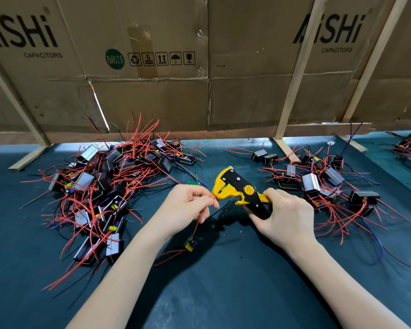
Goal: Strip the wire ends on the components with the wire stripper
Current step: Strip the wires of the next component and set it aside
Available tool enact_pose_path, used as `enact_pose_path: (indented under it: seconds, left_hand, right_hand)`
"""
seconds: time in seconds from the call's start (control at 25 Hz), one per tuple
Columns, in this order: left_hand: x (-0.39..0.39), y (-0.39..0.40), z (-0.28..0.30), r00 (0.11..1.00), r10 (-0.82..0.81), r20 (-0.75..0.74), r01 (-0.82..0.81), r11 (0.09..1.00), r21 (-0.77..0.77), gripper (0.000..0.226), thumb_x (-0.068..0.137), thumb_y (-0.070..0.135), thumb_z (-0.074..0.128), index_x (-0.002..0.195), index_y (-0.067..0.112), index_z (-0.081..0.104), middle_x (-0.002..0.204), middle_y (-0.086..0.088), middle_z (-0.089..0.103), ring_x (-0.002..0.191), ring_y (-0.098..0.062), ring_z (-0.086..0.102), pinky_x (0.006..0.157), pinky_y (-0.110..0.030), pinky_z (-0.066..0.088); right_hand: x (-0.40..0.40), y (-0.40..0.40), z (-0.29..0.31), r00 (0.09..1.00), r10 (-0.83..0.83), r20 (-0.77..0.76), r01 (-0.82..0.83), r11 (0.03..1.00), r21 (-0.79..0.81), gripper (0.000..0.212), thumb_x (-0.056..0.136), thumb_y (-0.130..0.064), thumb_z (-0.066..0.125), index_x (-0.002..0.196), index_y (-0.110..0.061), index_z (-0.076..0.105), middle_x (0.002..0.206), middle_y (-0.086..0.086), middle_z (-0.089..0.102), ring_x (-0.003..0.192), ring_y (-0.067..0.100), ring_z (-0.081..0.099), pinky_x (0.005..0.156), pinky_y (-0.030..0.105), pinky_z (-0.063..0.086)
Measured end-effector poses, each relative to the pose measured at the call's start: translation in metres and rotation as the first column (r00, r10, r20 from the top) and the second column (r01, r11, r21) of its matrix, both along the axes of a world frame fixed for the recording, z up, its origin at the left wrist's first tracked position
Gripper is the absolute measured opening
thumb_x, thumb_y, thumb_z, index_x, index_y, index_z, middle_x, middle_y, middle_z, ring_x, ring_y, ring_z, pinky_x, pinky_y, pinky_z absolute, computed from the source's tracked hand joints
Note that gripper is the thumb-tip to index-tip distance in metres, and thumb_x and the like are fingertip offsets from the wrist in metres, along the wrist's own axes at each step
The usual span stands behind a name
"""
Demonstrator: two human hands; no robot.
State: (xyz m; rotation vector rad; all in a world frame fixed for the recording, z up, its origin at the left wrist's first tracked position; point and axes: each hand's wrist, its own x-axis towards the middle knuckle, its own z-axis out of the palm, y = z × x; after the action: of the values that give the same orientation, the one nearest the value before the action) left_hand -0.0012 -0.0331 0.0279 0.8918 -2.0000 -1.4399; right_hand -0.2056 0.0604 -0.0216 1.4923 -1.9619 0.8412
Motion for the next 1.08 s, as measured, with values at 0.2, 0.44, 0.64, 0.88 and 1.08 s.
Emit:
enact_pose_path:
  seconds: [0.2, 0.44, 0.64, 0.88, 1.08]
  left_hand:
    - [-0.002, -0.001, -0.003, 1.000, 0.008, -0.012, -0.008, 1.000, 0.027, 0.025, 0.094, 0.002, 0.051, 0.076, 0.006, 0.069, 0.045, 0.000, 0.052, 0.045, -0.010, 0.044, 0.054, -0.014, 0.040]
    - [-0.002, -0.004, -0.009, 0.992, 0.116, 0.045, -0.115, 0.993, -0.011, 0.027, 0.093, 0.035, 0.062, 0.085, 0.010, 0.069, 0.045, 0.004, 0.055, 0.044, -0.008, 0.044, 0.054, -0.011, 0.039]
    - [-0.008, 0.003, -0.011, 0.998, 0.039, -0.052, -0.037, 0.999, 0.036, 0.023, 0.097, 0.030, 0.058, 0.091, 0.010, 0.067, 0.045, 0.000, 0.039, 0.044, -0.013, 0.031, 0.051, -0.015, 0.035]
    - [-0.007, 0.004, -0.007, 0.975, 0.153, -0.160, -0.145, 0.987, 0.063, 0.032, 0.096, 0.029, 0.060, 0.079, 0.003, 0.067, 0.050, 0.000, 0.031, 0.050, -0.014, 0.026, 0.050, -0.019, 0.026]
    - [-0.004, -0.003, -0.007, 0.945, 0.266, -0.188, -0.239, 0.959, 0.154, 0.039, 0.094, 0.029, 0.062, 0.081, -0.008, 0.065, 0.054, 0.002, 0.021, 0.050, -0.015, 0.027, 0.050, -0.020, 0.027]
  right_hand:
    - [0.002, -0.001, 0.001, 1.000, -0.025, -0.010, 0.025, 1.000, 0.011, 0.047, 0.047, -0.038, 0.094, 0.064, -0.009, 0.060, 0.052, 0.003, 0.055, 0.044, 0.030, 0.057, 0.043, 0.027, 0.037]
    - [0.002, 0.000, 0.001, 0.999, -0.043, 0.013, 0.042, 0.999, 0.034, 0.047, 0.047, -0.037, 0.094, 0.066, -0.010, 0.062, 0.055, 0.002, 0.057, 0.047, 0.030, 0.059, 0.045, 0.026, 0.036]
    - [0.005, 0.000, 0.001, 1.000, -0.007, 0.017, 0.007, 1.000, -0.001, 0.045, 0.060, -0.049, 0.081, 0.076, -0.012, 0.063, 0.066, 0.001, 0.060, 0.061, 0.030, 0.061, 0.051, 0.030, 0.043]
    - [0.011, -0.002, 0.007, 0.987, 0.034, 0.155, -0.066, 0.976, 0.207, 0.060, 0.063, -0.063, 0.075, 0.107, -0.023, 0.064, 0.092, -0.008, 0.063, 0.092, 0.021, 0.061, 0.081, 0.037, 0.039]
    - [0.009, -0.001, 0.006, 0.982, 0.020, 0.188, -0.098, 0.902, 0.419, 0.095, 0.071, -0.054, 0.066, 0.151, -0.016, 0.033, 0.116, -0.003, 0.055, 0.114, 0.022, 0.050, 0.093, 0.034, 0.034]
